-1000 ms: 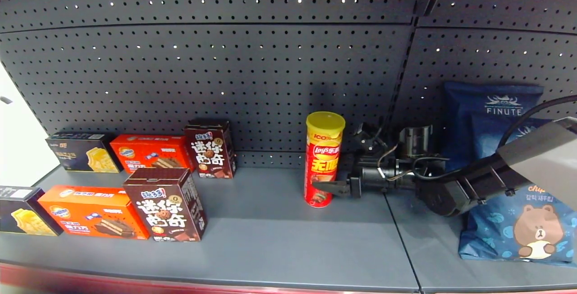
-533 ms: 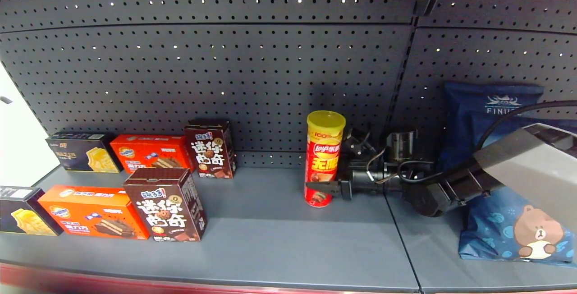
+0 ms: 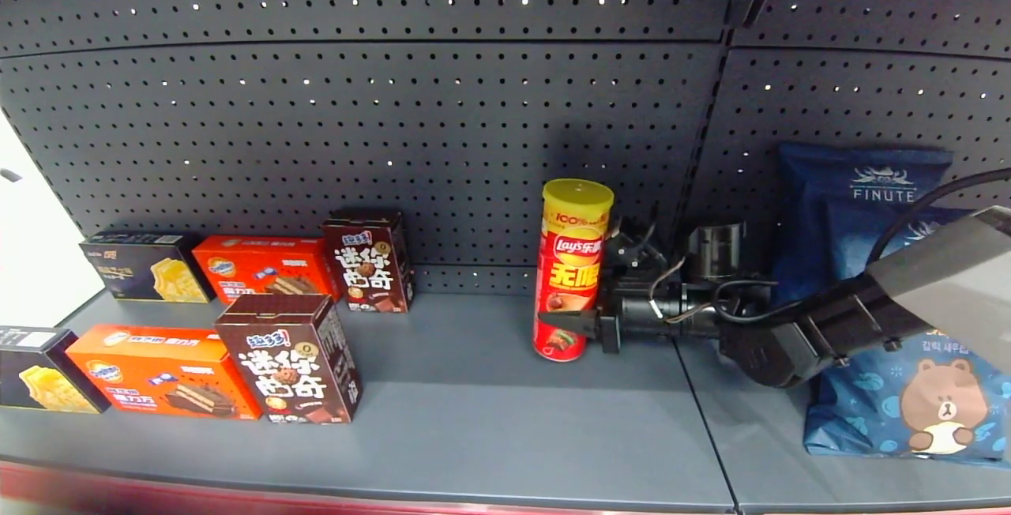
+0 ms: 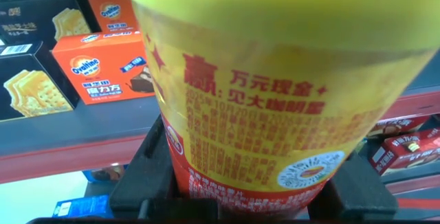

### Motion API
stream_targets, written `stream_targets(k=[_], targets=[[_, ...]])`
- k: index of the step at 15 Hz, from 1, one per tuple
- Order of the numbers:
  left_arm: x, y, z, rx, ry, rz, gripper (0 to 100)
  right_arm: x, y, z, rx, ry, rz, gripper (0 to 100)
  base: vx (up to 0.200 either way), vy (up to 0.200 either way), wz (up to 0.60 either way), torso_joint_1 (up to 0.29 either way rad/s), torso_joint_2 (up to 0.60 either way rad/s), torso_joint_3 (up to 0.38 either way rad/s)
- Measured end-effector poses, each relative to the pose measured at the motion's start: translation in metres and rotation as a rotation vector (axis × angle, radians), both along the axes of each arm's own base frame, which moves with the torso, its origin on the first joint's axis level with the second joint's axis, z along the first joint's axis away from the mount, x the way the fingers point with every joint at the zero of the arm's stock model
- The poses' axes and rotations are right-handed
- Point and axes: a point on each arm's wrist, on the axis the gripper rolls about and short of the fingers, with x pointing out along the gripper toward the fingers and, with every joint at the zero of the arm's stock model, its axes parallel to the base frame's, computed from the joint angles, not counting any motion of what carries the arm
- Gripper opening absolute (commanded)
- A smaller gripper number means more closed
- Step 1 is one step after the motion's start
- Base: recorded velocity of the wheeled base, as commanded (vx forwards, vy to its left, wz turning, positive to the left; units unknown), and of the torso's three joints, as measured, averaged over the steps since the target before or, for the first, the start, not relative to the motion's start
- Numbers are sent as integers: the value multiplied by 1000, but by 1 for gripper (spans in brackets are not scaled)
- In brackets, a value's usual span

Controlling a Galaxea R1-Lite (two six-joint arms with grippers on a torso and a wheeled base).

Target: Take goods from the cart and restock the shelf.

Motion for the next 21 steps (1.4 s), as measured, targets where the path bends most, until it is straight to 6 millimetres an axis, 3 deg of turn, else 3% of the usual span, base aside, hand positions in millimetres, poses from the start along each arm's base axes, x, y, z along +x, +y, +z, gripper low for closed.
stream_targets(k=[4,9,11,15,21], targets=[[-2,0,-3,-2,-12,-2,0,-37,-8,25,3,-3,-25,0,0,0,0,0,0,0],[-5,1,-4,-23,-24,-6,0,-123,-24,43,-7,39,-81,0,0,0,0,0,0,0],[-6,1,-7,-28,-28,-6,0,-147,-31,44,-5,43,-67,0,0,0,0,0,0,0],[-9,1,-9,-38,-43,-6,0,-162,-39,39,13,25,-56,0,0,0,0,0,0,0],[-10,2,-8,-40,-52,-5,0,-148,-31,15,22,12,-65,0,0,0,0,0,0,0]])
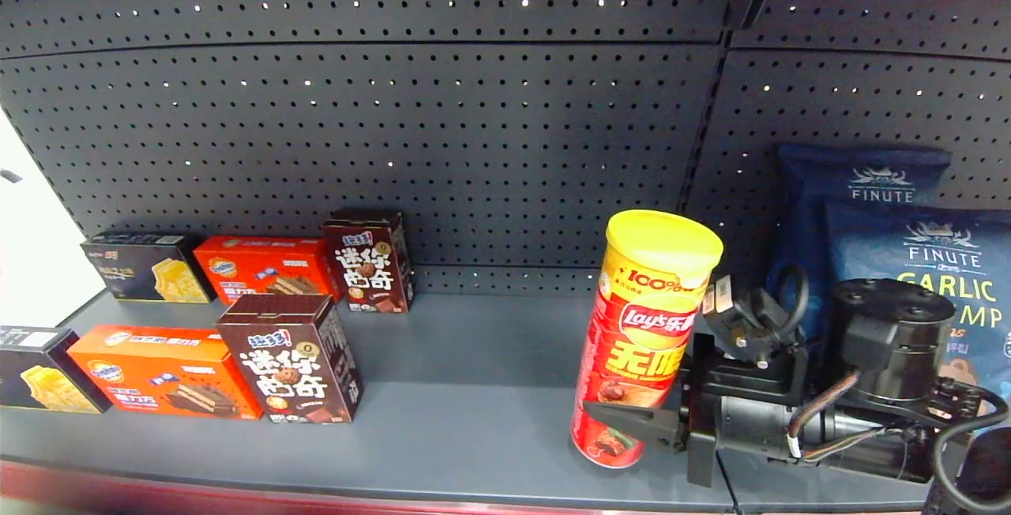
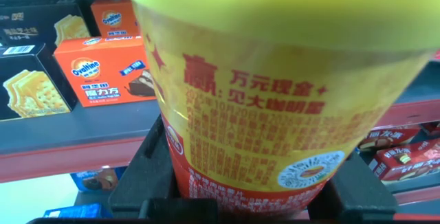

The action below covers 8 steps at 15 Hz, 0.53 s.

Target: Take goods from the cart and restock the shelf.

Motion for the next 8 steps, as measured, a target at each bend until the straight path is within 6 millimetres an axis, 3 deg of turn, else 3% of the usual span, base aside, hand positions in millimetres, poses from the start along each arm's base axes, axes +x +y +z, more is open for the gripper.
stream_targets(k=[8], targets=[[0,0,-1,-4,6,0,0,22,13,-30,-14,9,2,0,0,0,0,0,0,0]])
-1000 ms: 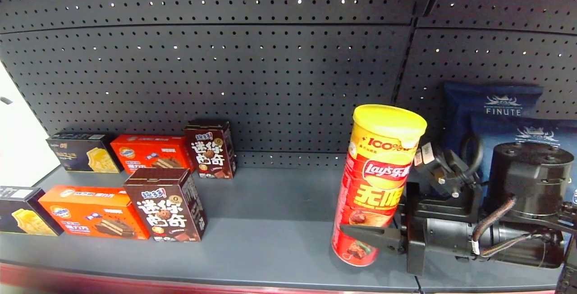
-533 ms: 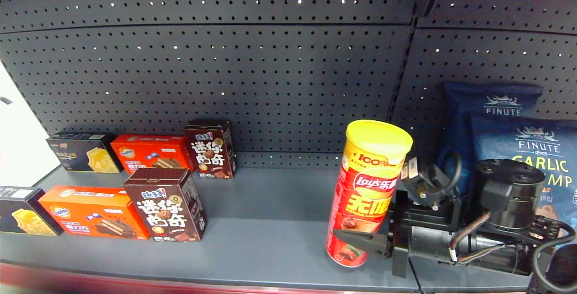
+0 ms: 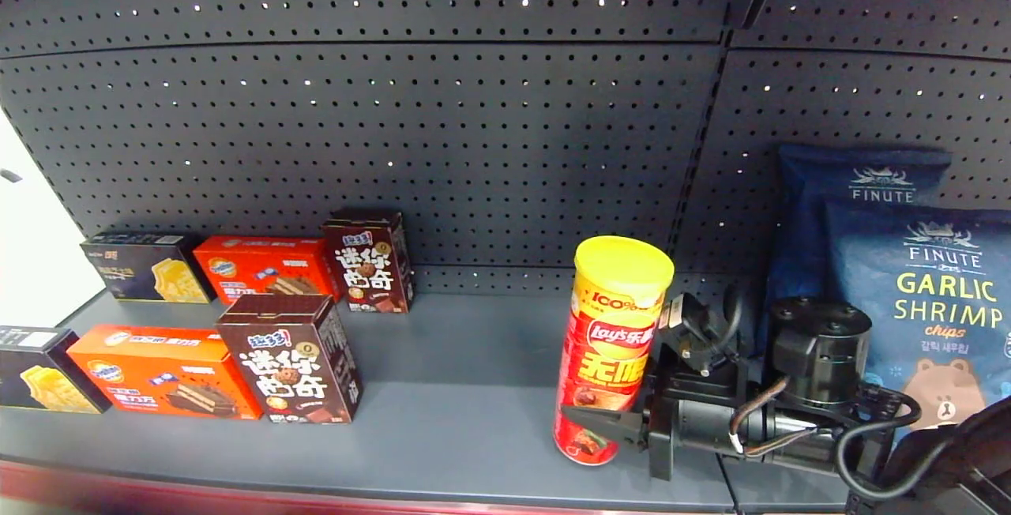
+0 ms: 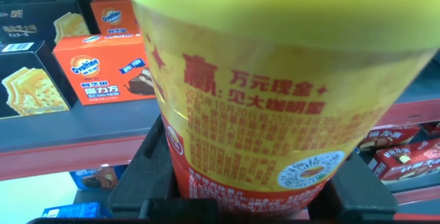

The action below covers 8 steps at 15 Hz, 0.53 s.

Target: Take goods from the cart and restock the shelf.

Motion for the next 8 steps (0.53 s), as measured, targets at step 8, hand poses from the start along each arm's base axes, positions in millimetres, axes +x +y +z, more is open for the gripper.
stream_targets(k=[8], targets=[[1,0,-5,2,17,0,0,3,0,-15,-26,30,-2,0,0,0,0,0,0,0]])
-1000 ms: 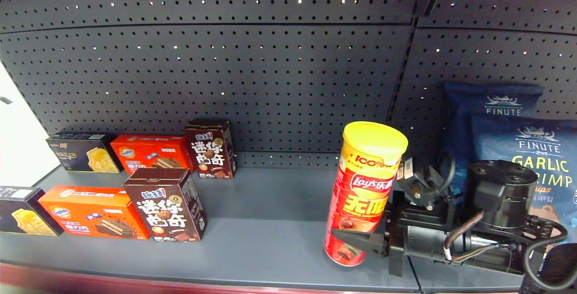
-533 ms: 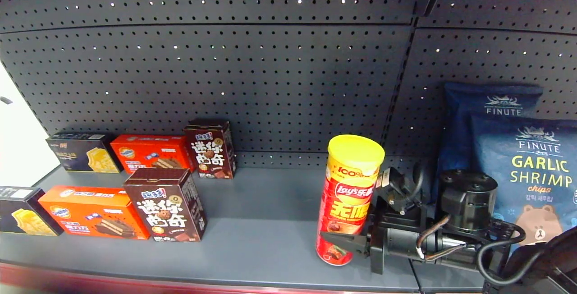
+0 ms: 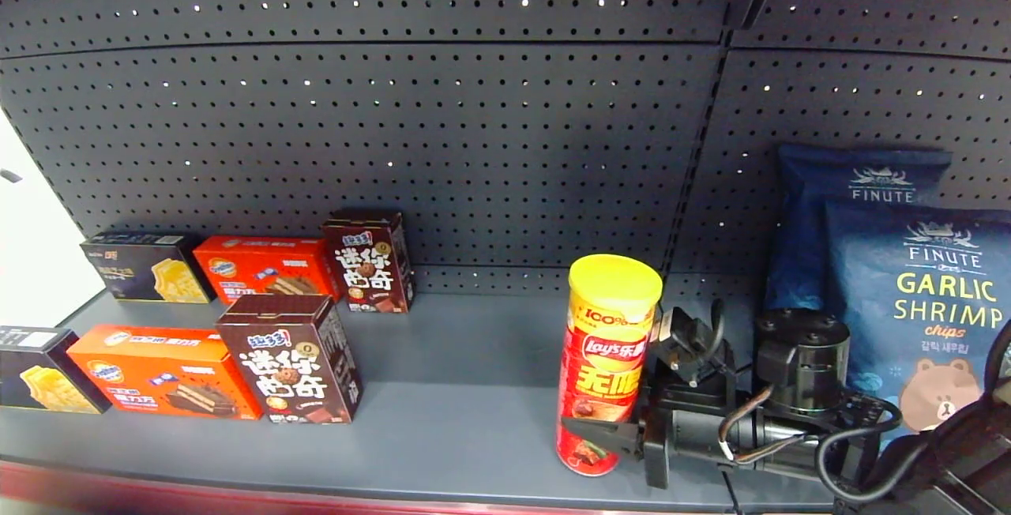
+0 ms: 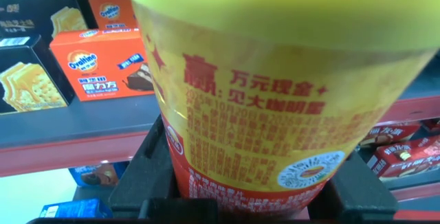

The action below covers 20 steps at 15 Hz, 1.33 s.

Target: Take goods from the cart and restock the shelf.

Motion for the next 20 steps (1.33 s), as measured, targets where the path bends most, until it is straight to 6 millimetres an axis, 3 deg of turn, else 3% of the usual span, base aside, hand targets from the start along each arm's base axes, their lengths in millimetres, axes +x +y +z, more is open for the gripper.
stream_targets(k=[4,5,13,20], targets=[[0,0,0,0,0,1,0,5,0,-6,-5,-29,-2,0,0,0,0,0,0,0],[0,0,0,0,0,1,0,7,0,-7,-10,-42,-2,100,0,0,0,0,0,0],[-1,0,1,-2,-6,0,0,1,-7,-13,-32,-19,-11,100,0,0,0,0,0,0],[-4,1,5,-5,-35,-5,0,-36,-33,8,-26,-31,-21,100,0,0,0,0,0,0]])
